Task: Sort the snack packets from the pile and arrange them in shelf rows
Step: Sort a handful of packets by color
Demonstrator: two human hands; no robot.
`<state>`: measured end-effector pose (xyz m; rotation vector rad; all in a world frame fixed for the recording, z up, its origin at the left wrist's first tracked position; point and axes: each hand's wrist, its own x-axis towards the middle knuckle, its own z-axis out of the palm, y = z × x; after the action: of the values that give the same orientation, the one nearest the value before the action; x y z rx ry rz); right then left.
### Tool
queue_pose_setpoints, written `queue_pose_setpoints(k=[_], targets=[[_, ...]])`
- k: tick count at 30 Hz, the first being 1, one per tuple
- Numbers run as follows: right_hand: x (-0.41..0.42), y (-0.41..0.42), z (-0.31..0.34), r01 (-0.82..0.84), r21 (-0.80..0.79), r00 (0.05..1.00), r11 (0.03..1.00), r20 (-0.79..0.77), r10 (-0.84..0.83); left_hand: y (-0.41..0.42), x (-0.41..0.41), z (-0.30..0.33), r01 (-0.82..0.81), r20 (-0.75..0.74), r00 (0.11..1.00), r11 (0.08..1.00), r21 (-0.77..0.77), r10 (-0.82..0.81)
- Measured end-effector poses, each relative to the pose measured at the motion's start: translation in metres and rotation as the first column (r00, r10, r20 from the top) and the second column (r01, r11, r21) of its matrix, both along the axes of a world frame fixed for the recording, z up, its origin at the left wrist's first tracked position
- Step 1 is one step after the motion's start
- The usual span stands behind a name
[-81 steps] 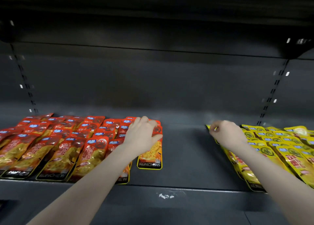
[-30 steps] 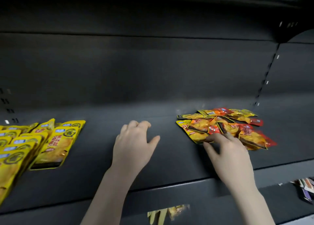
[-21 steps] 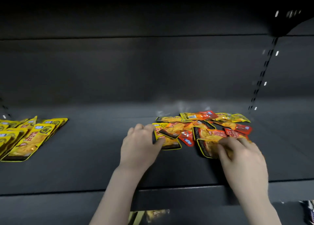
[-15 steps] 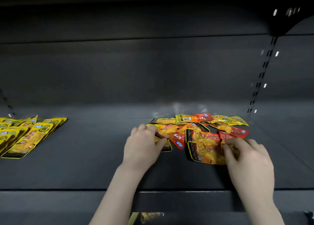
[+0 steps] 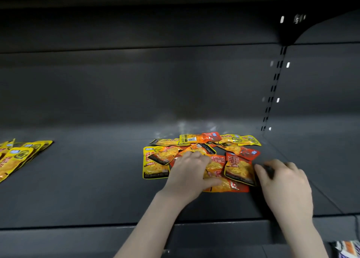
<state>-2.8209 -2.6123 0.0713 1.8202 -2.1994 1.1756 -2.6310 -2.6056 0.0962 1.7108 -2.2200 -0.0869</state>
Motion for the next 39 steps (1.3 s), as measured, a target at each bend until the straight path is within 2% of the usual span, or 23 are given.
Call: queue_pose_setpoints(k=[2, 5, 9, 12, 16, 20, 25, 28, 32, 35, 39], targets=[[-0.002, -0.002, 0.004, 0.001, 0.104, 1.0, 0.995, -0.003, -0.001, -0.001, -0.004, 0.0, 0.009, 0.0, 1.0, 1.0, 0.026, -0.009], [0.002, -0.005, 0.01, 0.002, 0.266, 0.994, 0.964, -0.105, 0.027, -0.001, -0.006, 0.002, -0.015, 0.01, 1.0, 0.998, 0.056, 0.015], [0.011, -0.016, 0.015, -0.024, 0.36, 0.988, 0.933, -0.134, 0.078, 0.001, -0.007, 0.004, -0.088, 0.016, 0.996, 0.988, 0.129, 0.087], [0.013, -0.027, 0.018, -0.082, 0.443, 0.986, 0.893, -0.098, 0.139, 0.003, -0.005, 0.005, -0.141, -0.027, 0.989, 0.974, 0.178, 0.148], [0.012, -0.038, 0.015, -0.171, 0.475, 0.98, 0.863, -0.011, 0.2, 0.006, 0.001, 0.005, -0.19, -0.054, 0.976, 0.95, 0.249, 0.209], [0.017, -0.038, 0.02, -0.167, 0.478, 0.983, 0.862, 0.008, 0.186, 0.012, 0.01, 0.008, -0.222, -0.057, 0.968, 0.936, 0.272, 0.246], [0.043, -0.038, 0.034, -0.059, 0.573, 0.983, 0.817, -0.108, 0.146, 0.018, 0.025, 0.013, -0.299, -0.06, 0.945, 0.922, 0.247, 0.322], [0.05, -0.039, 0.036, -0.11, 0.574, 0.984, 0.811, -0.052, 0.171, 0.021, 0.036, 0.016, -0.322, -0.137, 0.924, 0.921, 0.218, 0.356], [0.046, -0.042, 0.029, -0.299, 0.444, 0.948, 0.845, 0.24, 0.21, 0.023, 0.048, 0.012, -0.341, -0.249, 0.888, 0.917, 0.207, 0.386], [0.047, -0.043, 0.024, -0.387, 0.324, 0.907, 0.864, 0.301, 0.293, 0.022, 0.056, 0.009, -0.329, -0.324, 0.864, 0.92, 0.213, 0.384], [0.046, -0.046, 0.018, -0.525, 0.278, 0.826, 0.804, 0.394, 0.403, 0.023, 0.065, 0.006, -0.302, -0.459, 0.813, 0.933, 0.194, 0.359]])
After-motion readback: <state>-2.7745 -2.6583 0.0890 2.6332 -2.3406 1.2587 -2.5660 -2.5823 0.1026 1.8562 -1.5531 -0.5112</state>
